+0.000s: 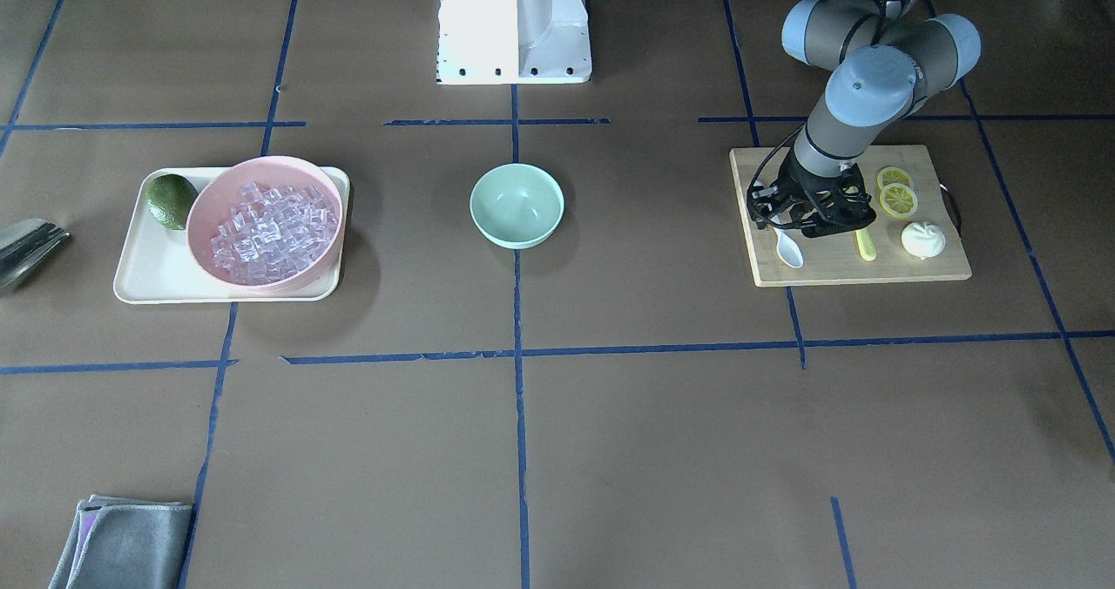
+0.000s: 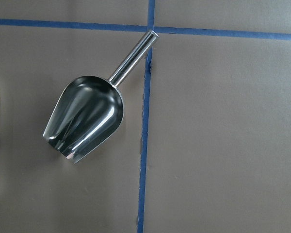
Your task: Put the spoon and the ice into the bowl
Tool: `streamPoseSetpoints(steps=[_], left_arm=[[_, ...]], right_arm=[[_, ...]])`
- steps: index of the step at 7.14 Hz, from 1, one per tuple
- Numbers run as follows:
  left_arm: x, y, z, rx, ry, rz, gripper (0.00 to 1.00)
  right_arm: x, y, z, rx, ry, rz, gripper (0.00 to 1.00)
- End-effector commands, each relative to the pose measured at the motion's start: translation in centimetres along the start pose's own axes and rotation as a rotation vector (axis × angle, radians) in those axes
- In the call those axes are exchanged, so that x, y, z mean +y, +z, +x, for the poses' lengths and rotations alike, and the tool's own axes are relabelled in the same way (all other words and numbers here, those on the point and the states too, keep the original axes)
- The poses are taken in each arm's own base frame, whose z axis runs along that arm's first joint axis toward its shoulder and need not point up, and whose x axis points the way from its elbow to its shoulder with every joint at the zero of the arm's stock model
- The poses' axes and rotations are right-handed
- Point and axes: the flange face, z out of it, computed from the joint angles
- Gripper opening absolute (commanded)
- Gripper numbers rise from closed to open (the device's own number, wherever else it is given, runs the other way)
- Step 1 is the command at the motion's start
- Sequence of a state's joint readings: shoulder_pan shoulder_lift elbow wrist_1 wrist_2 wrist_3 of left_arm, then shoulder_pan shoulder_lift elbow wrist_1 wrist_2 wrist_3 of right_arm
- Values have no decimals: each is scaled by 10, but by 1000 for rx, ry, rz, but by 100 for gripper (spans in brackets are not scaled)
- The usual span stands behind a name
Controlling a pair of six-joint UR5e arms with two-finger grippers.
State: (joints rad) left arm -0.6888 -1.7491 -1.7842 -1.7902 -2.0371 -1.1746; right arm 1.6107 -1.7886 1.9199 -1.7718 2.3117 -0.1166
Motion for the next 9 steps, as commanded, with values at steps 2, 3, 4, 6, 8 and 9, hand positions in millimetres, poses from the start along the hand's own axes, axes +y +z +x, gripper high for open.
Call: streamPoseSetpoints(steps=[2, 3, 4, 6, 8, 9], left_arm=[[0, 0, 0, 1, -3, 0, 9], [0, -2, 3, 6, 0, 2, 2], [3, -10, 8, 20, 13, -3, 0], [3, -26, 23, 46, 26, 8, 0], [-2, -59, 79, 70, 40, 22, 0], [-4, -84, 124, 98, 64, 34, 0]], right_arm=[[0, -1, -1, 0, -1, 3, 100], [0, -1, -1, 0, 0, 2, 100], [0, -1, -1, 2, 0, 1, 100], [0, -1, -1, 2, 0, 1, 100], [0, -1, -1, 2, 0, 1, 100], [0, -1, -1, 2, 0, 1, 100]])
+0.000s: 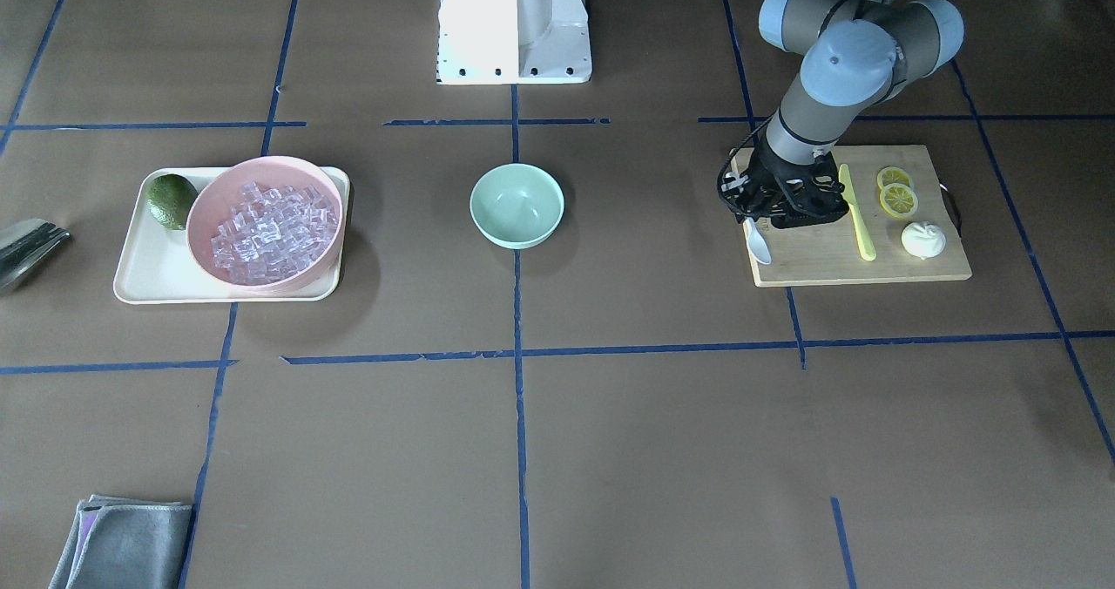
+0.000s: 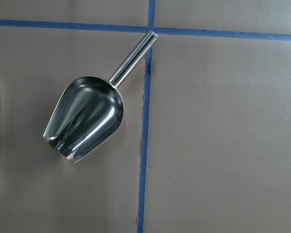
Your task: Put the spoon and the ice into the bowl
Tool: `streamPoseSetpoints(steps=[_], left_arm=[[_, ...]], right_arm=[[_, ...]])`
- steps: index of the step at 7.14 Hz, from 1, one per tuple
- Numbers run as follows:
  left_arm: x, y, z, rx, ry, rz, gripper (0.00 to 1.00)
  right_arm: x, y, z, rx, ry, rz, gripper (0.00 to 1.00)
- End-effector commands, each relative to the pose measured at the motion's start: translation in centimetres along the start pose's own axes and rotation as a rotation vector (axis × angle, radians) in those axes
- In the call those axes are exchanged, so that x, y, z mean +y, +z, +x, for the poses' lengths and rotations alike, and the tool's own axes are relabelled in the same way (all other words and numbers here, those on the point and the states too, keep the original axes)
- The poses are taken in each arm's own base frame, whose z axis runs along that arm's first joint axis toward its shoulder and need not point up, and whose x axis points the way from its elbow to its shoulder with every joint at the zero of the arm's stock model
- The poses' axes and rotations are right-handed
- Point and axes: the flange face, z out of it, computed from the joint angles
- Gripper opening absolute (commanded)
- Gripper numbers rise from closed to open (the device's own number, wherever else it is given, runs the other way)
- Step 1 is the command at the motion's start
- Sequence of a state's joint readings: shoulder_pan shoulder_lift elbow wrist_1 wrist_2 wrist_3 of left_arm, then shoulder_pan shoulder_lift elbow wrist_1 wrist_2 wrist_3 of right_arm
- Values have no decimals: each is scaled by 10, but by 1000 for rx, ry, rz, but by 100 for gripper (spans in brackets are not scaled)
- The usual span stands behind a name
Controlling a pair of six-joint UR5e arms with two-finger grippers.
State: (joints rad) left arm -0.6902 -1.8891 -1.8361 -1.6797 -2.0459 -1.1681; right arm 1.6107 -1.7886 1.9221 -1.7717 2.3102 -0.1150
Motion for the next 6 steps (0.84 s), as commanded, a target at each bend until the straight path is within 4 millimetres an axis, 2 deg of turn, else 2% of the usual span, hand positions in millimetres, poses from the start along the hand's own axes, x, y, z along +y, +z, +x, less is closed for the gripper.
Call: streamPoseSetpoints(steps=[1, 2, 3, 4, 5, 6], left_arm=[[17, -21, 77, 46, 75, -8, 0], [27, -28, 103, 73, 139, 6, 0], [37, -29, 124, 69, 307, 59, 0], [46, -27, 137, 58, 438, 98, 0], [61, -30, 159, 89, 509, 96, 0], [80, -32, 190, 118, 579, 83, 0]], right_arm=[[0, 0, 0, -1, 0, 0, 100], [0, -1, 0, 2, -3, 1, 100], [0, 0, 0, 3, -2, 0, 100], [0, 0, 0, 3, -2, 0, 100], [0, 0, 0, 3, -2, 0, 100], [0, 0, 0, 3, -2, 0, 100]])
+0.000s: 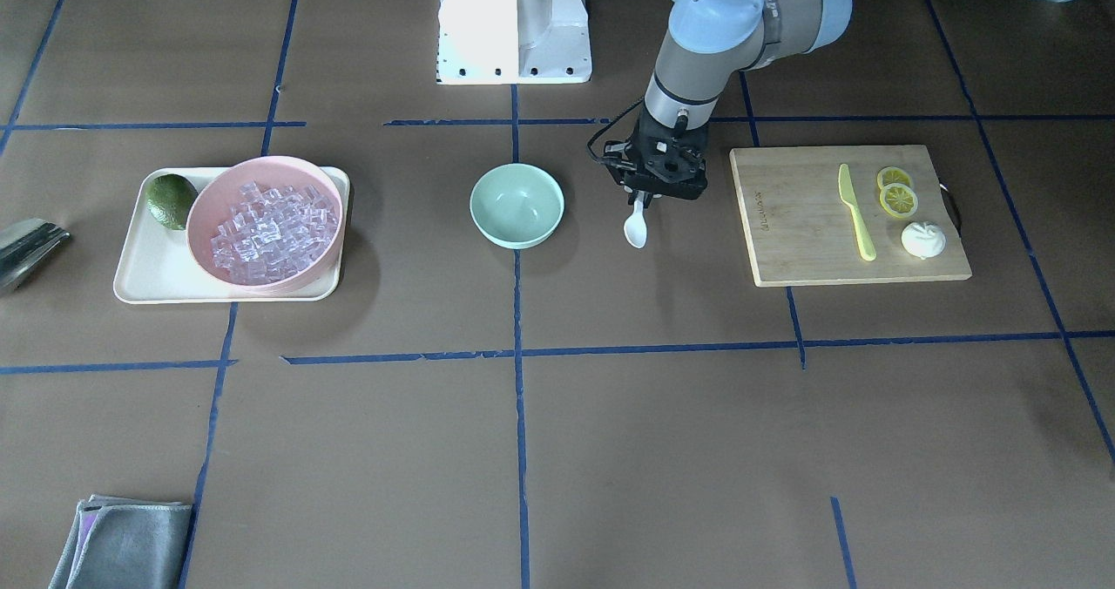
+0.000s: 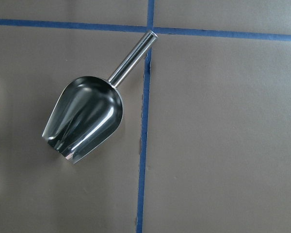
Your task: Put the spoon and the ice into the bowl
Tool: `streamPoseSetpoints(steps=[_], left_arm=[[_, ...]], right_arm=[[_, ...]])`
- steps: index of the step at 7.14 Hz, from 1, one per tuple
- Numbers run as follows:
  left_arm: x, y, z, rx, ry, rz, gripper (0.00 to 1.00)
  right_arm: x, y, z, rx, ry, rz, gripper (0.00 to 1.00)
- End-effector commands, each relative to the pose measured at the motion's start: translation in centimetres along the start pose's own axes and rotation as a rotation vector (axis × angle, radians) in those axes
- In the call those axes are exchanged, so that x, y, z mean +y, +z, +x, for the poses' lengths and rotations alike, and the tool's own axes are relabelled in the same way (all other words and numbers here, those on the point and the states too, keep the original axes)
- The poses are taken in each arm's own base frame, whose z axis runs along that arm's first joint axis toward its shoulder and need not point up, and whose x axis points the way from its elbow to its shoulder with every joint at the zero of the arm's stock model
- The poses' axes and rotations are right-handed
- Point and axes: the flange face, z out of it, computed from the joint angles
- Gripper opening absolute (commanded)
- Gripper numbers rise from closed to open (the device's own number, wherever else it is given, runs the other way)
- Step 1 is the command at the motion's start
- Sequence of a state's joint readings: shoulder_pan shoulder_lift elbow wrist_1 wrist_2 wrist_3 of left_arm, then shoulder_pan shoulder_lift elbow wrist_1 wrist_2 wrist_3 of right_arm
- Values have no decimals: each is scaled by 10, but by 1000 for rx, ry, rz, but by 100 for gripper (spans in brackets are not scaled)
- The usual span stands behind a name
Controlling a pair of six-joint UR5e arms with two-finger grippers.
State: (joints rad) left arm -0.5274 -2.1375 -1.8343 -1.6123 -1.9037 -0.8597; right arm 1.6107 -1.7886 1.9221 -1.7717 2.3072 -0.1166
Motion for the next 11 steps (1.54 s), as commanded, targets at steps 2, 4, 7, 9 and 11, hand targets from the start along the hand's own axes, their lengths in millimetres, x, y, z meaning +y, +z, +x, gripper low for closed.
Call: streamPoseSetpoints(steps=[2, 4, 7, 9, 11], left_arm=[[20, 11, 70, 51, 128, -25, 0], [22, 27, 92, 17, 148, -7, 0], [1, 46, 112, -17, 137, -30, 43], [-3, 43, 112, -31, 140, -1, 99], [-18, 27, 99, -29, 123, 25, 99]], right_arm=[[0, -1, 0, 0, -1, 1, 100], [0, -1, 0, 0, 1, 1, 100], [0, 0, 0, -1, 2, 0, 100], [-1, 0, 0, -1, 0, 1, 100], [-1, -2, -2, -4, 0, 4, 100]])
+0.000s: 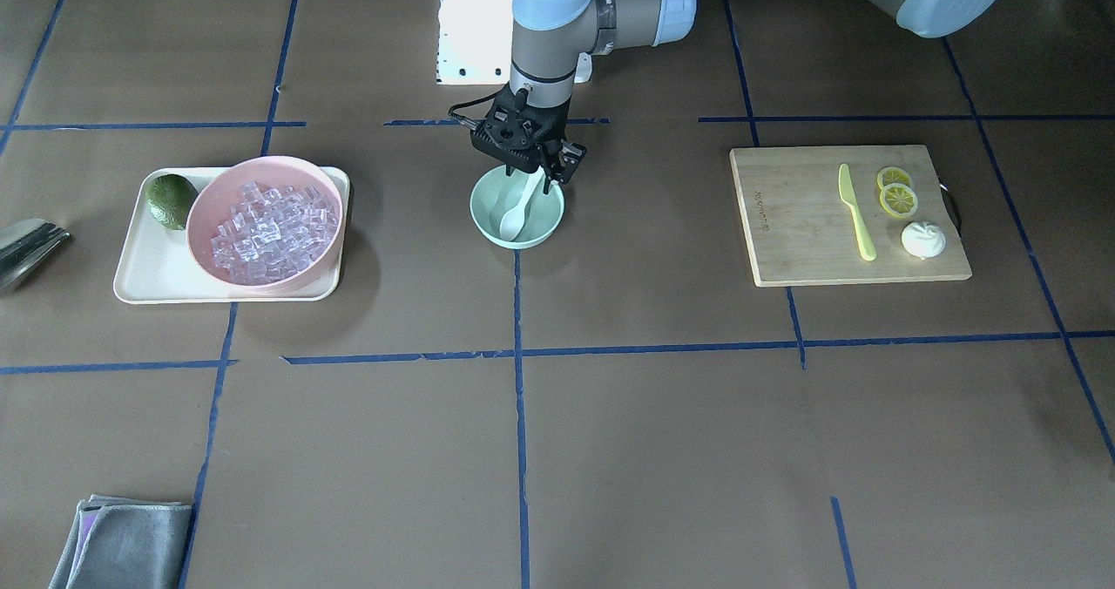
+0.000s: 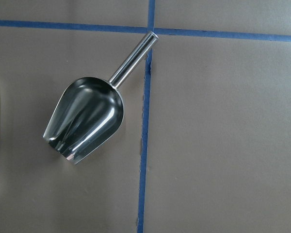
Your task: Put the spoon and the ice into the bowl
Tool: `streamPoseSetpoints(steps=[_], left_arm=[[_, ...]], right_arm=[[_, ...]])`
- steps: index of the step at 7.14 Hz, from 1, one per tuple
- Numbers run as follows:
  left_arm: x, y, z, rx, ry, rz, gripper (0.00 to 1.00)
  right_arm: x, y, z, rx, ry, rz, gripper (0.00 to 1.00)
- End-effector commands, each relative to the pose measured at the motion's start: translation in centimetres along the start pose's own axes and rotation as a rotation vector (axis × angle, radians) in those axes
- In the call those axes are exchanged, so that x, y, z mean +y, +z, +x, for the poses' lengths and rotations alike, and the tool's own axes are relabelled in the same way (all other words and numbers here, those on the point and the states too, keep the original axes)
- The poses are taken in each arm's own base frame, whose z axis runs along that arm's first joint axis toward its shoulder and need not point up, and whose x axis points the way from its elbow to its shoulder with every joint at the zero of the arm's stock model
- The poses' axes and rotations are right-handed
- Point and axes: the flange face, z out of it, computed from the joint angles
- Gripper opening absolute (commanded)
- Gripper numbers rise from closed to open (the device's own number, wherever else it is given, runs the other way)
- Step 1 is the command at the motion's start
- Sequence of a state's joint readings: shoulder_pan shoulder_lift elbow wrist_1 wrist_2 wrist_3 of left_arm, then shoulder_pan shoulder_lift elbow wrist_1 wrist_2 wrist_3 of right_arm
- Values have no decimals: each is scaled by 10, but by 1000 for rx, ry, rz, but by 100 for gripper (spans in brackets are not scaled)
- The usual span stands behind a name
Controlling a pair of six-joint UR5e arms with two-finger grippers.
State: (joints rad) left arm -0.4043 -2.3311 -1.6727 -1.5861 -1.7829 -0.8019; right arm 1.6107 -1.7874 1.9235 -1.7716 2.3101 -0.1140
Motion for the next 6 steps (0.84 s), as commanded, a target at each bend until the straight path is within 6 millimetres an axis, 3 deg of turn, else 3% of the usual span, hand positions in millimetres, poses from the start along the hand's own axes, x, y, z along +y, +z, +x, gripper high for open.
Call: streamPoseSetpoints(steps=[1, 2, 3, 6], left_arm=[[-26, -23, -43, 28, -34, -44, 99], [-42, -48, -90, 39, -28, -100, 99], [-33, -65, -144, 15, -1, -124, 99], [-10, -113, -366, -118, 97, -160, 99]], right_arm=[[-1, -3, -3, -1, -6, 7, 100], [-2, -13, -12, 1, -24, 27, 100], [-2, -24, -22, 4, -44, 49, 100], [-6, -23, -34, -56, -69, 60, 100]])
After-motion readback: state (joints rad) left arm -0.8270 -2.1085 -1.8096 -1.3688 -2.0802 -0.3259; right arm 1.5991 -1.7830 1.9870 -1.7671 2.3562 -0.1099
